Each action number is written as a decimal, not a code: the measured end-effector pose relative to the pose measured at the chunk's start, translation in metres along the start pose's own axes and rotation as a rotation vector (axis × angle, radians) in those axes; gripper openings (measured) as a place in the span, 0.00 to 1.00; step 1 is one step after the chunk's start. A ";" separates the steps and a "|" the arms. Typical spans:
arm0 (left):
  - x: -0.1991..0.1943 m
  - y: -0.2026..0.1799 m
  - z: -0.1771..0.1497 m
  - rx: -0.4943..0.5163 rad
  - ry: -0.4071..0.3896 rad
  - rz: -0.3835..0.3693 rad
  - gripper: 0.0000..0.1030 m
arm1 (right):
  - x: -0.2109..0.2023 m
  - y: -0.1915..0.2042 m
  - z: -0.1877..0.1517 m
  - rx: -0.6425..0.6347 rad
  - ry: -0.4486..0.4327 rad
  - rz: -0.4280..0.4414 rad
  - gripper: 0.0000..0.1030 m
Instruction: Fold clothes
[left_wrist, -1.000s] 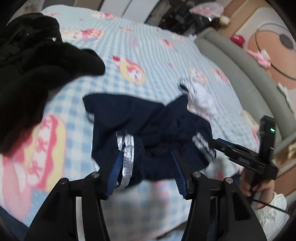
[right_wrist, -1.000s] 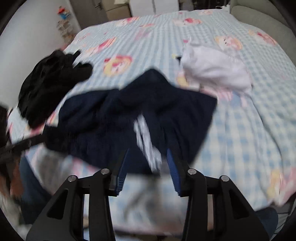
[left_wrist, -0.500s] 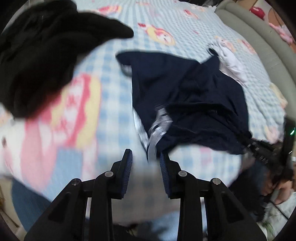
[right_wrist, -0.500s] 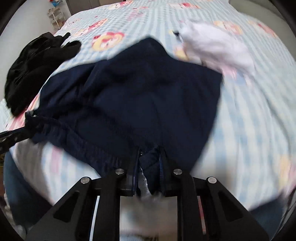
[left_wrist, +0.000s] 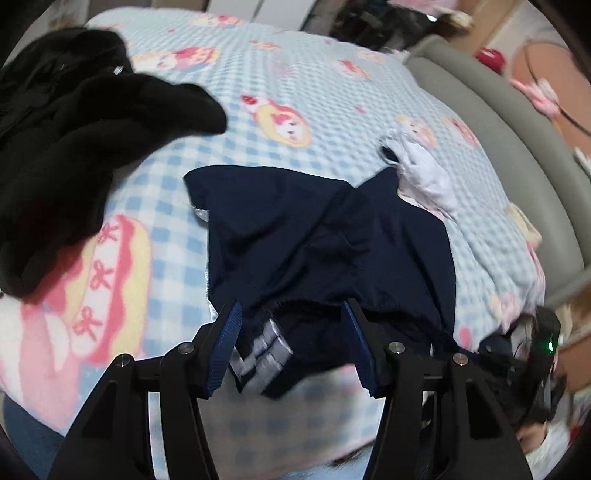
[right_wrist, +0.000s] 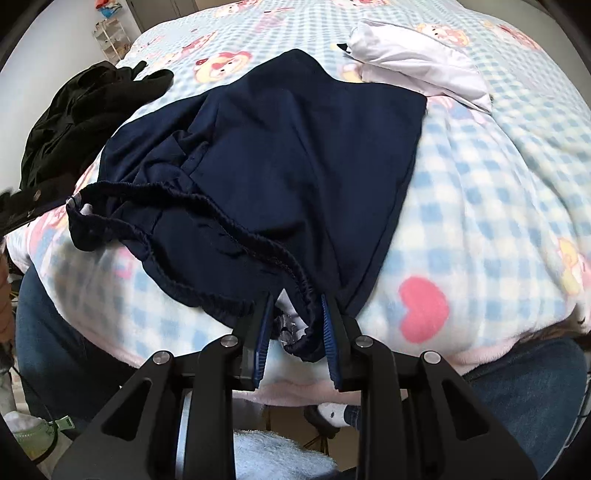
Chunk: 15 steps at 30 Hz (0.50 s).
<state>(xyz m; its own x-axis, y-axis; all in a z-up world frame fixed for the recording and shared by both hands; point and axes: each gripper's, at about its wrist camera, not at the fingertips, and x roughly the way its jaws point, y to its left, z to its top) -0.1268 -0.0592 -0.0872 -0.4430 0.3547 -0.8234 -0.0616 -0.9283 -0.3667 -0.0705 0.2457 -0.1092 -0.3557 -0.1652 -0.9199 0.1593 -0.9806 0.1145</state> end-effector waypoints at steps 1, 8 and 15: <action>0.007 0.001 0.000 0.008 0.023 0.036 0.55 | -0.002 -0.002 0.000 0.011 -0.005 -0.002 0.25; 0.021 -0.004 -0.045 0.115 0.159 0.125 0.33 | -0.004 -0.017 0.005 0.047 -0.034 -0.052 0.31; -0.005 0.026 -0.076 0.052 0.155 0.117 0.28 | 0.012 -0.020 -0.009 0.036 0.045 -0.064 0.31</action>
<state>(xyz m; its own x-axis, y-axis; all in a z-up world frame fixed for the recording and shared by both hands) -0.0577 -0.0763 -0.1253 -0.3073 0.2535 -0.9172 -0.0658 -0.9672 -0.2452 -0.0693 0.2643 -0.1257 -0.3218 -0.0982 -0.9417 0.1045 -0.9922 0.0678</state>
